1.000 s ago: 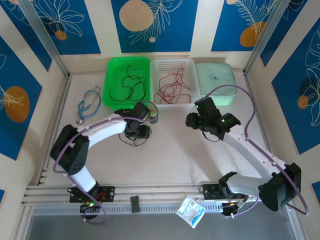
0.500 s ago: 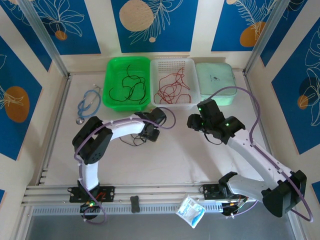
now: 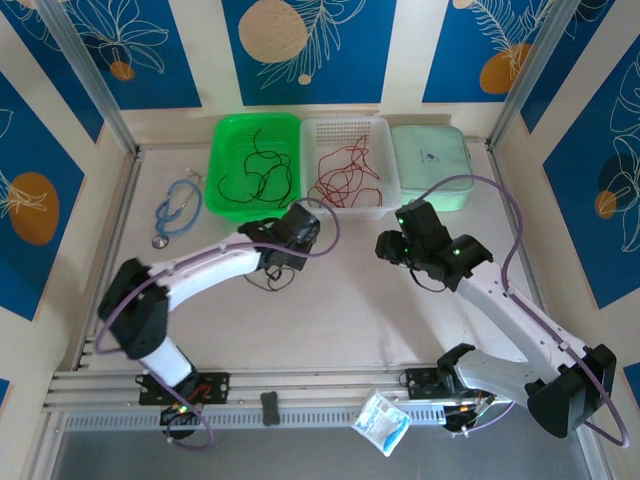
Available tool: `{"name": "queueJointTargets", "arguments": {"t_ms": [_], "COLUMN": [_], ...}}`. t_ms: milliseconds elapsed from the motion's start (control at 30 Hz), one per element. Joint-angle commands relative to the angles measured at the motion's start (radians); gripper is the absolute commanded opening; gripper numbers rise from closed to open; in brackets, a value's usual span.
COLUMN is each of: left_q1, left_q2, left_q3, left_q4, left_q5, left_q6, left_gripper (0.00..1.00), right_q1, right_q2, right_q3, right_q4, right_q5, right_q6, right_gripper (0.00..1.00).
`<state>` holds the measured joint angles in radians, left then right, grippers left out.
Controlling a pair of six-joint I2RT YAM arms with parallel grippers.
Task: Untangle the cables
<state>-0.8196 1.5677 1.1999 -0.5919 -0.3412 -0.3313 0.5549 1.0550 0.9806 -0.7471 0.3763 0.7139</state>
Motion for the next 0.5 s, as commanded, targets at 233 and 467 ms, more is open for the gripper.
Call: {"name": "queueJointTargets", "arguments": {"t_ms": [233, 467], "left_q1": [-0.009, -0.01], "left_q2": [-0.173, -0.203], "left_q3": [0.104, 0.162], "left_q4": [-0.198, -0.221], "left_q5": [-0.059, -0.015], "left_q6": [0.012, 0.003], "left_gripper": [0.04, 0.04], "right_q1": [0.05, 0.254], "right_q2": [-0.019, 0.228], "right_q3": [-0.073, 0.001], "right_q4": [0.125, 0.176], "right_q5": [-0.157, -0.13], "right_q6": [-0.035, 0.021], "right_gripper": [0.48, 0.49]}}
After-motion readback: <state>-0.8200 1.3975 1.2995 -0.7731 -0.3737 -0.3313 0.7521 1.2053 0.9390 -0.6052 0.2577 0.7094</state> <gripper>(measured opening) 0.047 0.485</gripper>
